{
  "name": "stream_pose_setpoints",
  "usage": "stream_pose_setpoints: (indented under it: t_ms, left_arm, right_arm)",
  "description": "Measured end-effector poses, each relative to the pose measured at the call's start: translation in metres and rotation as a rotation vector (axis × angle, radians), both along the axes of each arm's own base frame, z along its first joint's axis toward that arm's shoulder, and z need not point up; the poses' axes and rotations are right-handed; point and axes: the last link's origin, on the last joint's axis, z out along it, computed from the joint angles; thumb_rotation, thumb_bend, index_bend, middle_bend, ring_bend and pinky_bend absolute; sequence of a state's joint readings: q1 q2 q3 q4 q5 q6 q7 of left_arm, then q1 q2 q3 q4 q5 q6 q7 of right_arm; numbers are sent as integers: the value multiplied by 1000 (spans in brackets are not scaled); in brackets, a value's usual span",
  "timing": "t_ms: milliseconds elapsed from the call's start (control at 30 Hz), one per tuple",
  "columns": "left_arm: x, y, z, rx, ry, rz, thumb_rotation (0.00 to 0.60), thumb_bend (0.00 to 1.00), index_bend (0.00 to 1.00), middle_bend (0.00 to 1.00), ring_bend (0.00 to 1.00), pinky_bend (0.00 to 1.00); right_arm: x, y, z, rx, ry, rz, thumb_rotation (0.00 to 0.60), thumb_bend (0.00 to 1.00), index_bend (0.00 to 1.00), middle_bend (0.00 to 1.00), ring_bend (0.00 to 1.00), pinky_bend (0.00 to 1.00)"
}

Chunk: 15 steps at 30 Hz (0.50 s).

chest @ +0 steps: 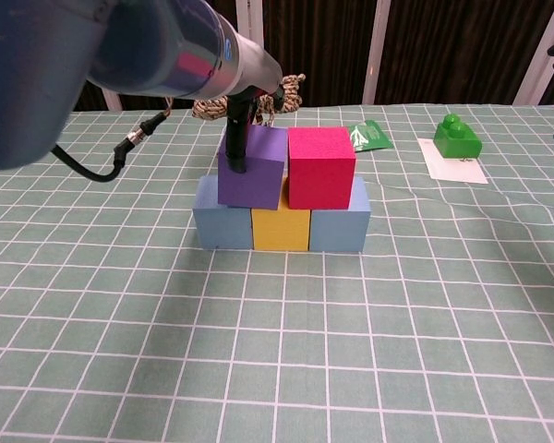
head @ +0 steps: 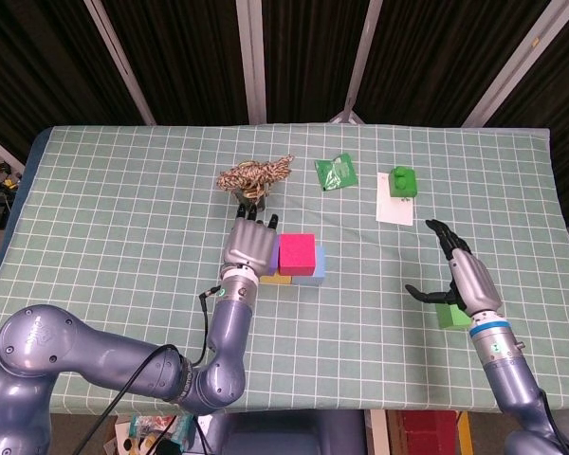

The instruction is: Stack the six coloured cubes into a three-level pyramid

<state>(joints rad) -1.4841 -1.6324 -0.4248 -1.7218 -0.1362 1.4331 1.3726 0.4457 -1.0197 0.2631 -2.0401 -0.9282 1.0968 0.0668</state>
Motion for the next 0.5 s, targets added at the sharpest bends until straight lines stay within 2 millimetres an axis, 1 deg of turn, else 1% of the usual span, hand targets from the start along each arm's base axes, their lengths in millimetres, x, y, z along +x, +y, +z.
stream_pose_setpoints:
  t_ms: [500]
  left_arm:
    - [-2, 0, 0, 3, -6, 2, 600, 307, 0, 268, 0, 0]
  right_arm:
    - [-1, 0, -1, 0, 4, -3, 600, 222, 0, 0, 0, 0]
